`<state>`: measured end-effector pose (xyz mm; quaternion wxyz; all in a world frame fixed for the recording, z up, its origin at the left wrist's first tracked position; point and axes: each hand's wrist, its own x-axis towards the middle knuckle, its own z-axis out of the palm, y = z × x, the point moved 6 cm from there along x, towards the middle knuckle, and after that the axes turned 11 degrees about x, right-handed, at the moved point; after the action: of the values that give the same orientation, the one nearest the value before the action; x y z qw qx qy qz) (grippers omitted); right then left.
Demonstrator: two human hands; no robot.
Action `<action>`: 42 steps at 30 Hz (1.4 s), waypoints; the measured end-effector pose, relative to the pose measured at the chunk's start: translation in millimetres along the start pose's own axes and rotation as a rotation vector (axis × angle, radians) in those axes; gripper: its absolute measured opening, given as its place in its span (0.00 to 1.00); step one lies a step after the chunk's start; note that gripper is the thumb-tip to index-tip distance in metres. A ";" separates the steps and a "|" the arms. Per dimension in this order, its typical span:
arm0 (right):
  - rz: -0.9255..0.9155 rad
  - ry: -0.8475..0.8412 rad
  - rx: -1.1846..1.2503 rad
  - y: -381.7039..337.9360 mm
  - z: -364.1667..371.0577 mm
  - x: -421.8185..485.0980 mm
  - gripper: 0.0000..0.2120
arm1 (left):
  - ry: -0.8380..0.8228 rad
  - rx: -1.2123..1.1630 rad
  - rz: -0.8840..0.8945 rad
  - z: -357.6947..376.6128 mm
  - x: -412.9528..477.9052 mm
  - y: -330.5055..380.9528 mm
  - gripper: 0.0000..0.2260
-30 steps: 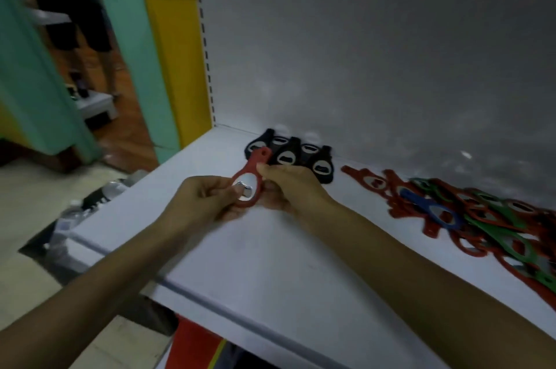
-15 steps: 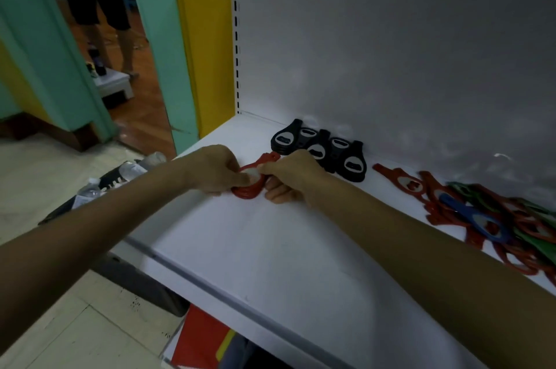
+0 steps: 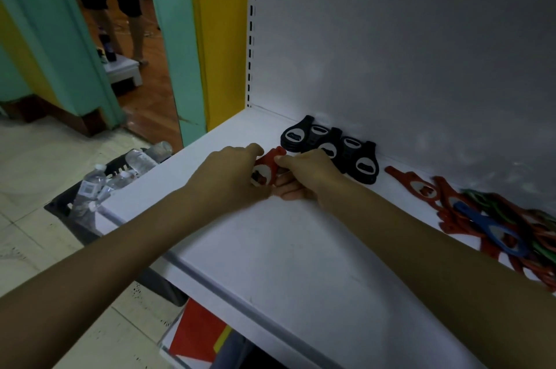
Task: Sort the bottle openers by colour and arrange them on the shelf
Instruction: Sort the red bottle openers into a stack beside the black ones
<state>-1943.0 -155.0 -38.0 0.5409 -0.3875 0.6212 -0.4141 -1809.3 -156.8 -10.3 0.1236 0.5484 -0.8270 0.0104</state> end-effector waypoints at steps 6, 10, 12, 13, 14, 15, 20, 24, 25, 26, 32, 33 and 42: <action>0.003 -0.015 0.020 1.5 0.7 0.6 0.12 | -0.043 -0.013 0.013 -1.9 -0.6 -2.8 0.13; -0.004 -0.005 0.030 0.9 -0.1 1.4 0.12 | -0.023 0.025 0.002 2.7 -1.6 1.7 0.17; -0.006 -0.002 0.030 0.8 -0.2 2.3 0.13 | -0.020 0.045 -0.026 4.4 -1.1 0.9 0.24; -0.006 -0.002 0.030 1.0 0.0 2.5 0.13 | -0.013 0.058 -0.031 4.7 -0.6 1.2 0.24; -0.005 -0.003 0.030 1.2 0.0 2.6 0.14 | -0.004 0.073 -0.027 5.2 -0.3 2.0 0.22; -0.001 -0.006 0.028 1.4 0.3 2.7 0.14 | 0.003 0.089 -0.021 5.5 -0.2 2.9 0.18; 0.032 -0.021 -0.034 -3.3 1.2 3.7 0.16 | -0.006 0.085 -0.009 4.7 7.5 1.7 0.08; 0.043 -0.024 -0.060 -6.6 6.5 6.5 0.12 | -0.043 0.066 -0.001 6.3 19.9 1.4 0.08; 0.039 -0.017 -0.058 -6.5 6.5 7.7 0.12 | -0.050 0.061 0.003 7.4 21.3 2.2 0.07; 0.034 -0.009 -0.055 -6.2 6.1 8.8 0.12 | -0.049 0.060 0.005 8.2 22.1 2.6 0.07; 0.001 -0.014 -0.063 -4.8 5.4 13.3 0.09 | -0.040 0.050 -0.008 9.7 25.1 -1.8 0.10; -0.007 -0.011 -0.063 -4.3 5.3 13.9 0.09 | -0.044 0.036 -0.009 9.7 24.6 -2.5 0.12; -0.075 -0.012 -0.091 -6.9 4.8 7.3 0.09 | -0.078 0.061 -0.038 8.7 22.2 -1.0 0.22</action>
<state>-1938.9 -164.8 -34.5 0.5104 -0.4372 0.6211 -0.4032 -1818.2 -178.6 -14.0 0.0746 0.5674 -0.8199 0.0116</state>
